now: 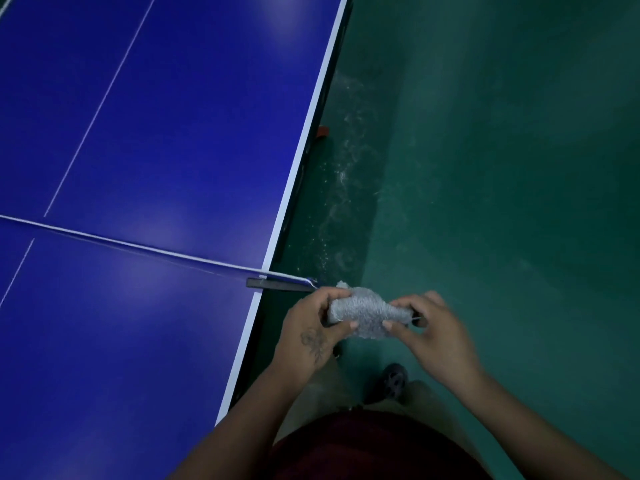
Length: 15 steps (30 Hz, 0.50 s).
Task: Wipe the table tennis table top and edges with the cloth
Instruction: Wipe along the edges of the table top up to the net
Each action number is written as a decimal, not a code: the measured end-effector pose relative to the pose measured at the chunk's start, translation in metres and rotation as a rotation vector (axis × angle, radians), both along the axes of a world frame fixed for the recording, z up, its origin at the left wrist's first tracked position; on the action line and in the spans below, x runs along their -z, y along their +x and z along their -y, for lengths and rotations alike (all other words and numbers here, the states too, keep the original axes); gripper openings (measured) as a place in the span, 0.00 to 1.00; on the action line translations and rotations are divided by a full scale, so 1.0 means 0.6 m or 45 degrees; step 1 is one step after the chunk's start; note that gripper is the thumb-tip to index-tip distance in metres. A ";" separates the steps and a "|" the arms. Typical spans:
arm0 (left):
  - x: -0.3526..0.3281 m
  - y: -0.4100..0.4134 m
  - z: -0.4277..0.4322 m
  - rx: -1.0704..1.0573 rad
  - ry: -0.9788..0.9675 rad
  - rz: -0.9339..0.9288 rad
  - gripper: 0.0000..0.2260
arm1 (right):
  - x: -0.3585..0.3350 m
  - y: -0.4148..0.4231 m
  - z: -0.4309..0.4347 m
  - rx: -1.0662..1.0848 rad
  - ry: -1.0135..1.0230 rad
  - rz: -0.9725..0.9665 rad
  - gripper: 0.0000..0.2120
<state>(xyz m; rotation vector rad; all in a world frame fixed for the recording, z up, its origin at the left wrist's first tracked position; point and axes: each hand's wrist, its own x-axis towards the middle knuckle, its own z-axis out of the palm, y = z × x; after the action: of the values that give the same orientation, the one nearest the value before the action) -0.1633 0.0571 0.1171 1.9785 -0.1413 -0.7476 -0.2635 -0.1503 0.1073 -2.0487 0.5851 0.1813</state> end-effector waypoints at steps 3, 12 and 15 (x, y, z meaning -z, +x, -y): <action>0.017 0.058 0.001 0.082 -0.038 0.029 0.17 | 0.000 0.050 0.000 0.041 0.042 0.004 0.09; 0.034 0.249 0.020 0.675 0.124 0.205 0.13 | -0.025 0.189 -0.034 0.349 0.118 0.009 0.11; 0.063 0.319 0.018 0.689 0.087 0.155 0.16 | -0.013 0.236 -0.042 0.463 0.108 0.007 0.13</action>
<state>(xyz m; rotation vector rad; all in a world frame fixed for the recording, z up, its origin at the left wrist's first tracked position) 0.0279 0.0462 0.0795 2.0704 -0.7551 -0.9795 -0.1221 -0.1252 0.1151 -1.8253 0.9176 -0.0147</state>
